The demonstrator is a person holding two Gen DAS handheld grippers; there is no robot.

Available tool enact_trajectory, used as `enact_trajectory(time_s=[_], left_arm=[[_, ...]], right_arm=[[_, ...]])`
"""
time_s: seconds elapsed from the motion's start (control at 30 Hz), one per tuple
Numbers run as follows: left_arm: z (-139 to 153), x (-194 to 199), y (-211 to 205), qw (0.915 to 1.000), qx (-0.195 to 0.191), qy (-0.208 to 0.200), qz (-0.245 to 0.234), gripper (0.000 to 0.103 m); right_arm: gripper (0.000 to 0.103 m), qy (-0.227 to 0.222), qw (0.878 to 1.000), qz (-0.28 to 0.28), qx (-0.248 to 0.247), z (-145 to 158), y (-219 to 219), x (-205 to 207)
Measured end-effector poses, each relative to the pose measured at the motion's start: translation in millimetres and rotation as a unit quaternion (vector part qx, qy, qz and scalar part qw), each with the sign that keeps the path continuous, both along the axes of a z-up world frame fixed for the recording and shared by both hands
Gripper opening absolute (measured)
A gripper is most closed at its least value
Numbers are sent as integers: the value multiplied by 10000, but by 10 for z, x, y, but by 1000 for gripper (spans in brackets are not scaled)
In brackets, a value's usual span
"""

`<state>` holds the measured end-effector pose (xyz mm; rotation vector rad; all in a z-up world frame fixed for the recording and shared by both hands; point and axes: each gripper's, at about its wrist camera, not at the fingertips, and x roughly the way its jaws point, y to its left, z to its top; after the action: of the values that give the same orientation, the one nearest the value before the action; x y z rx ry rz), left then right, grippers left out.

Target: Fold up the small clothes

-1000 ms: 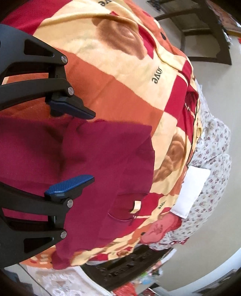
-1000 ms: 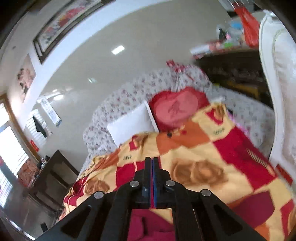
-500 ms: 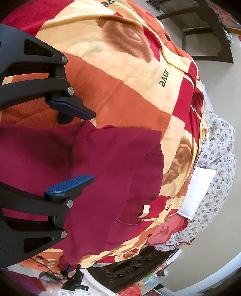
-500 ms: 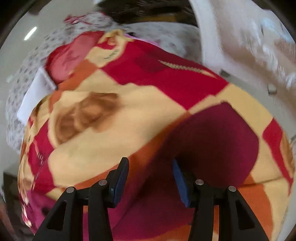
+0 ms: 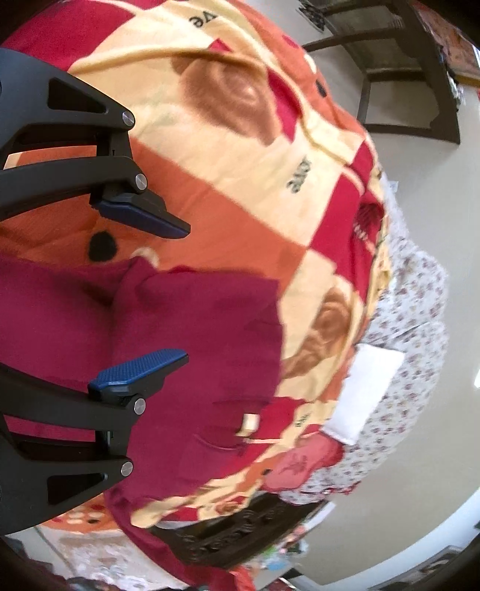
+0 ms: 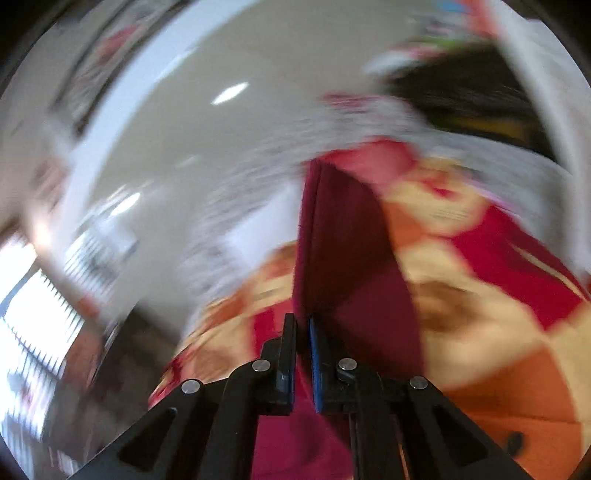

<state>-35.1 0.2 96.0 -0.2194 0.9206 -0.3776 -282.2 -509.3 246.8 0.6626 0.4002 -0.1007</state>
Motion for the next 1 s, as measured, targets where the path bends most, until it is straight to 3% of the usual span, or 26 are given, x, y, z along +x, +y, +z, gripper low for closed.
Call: enact_trajectory(time_s=[0.07,0.13,0.27,0.37,0.4,0.5,0.67,0.77,0.9,1.0], left_arm=[[61,24,74,9999,-102,-36,82,62],[91,40,125,9998,-145,-66,150,62],[65,72,186,9995,-227,11,203,62],[9,89,177,9992,-328,193,105,62],[2,88,168,9993,-329,190,58,62],[-23,96,111,9996,-227,140,-63,62],[-170,224,-93,9992,-199,276,-230,62],[-295,299,-207,9975,-332,546,-312,62],[-451,353,-360,9964,-328,710,-312,62],[-480,346,-479,9963,-295,659,-462,62]], right_arm=[[6,-137,9956,922,-122,124,541,391],[6,-50,9860,1652,-199,61,1035,742],[6,596,9600,2712,-370,-591,2078,1426],[7,1729,9310,3214,-54,-1358,2566,1790],[7,2012,9245,3238,-30,-1523,2621,1806],[7,1959,9263,3216,-148,-1555,2540,1606],[7,1672,9547,2445,-278,-1305,1968,1004],[7,1927,9651,1676,-585,-1291,1537,597],[7,2188,9652,1201,-781,-1396,1217,239],[7,2329,9565,1294,-1190,-1446,1236,188]])
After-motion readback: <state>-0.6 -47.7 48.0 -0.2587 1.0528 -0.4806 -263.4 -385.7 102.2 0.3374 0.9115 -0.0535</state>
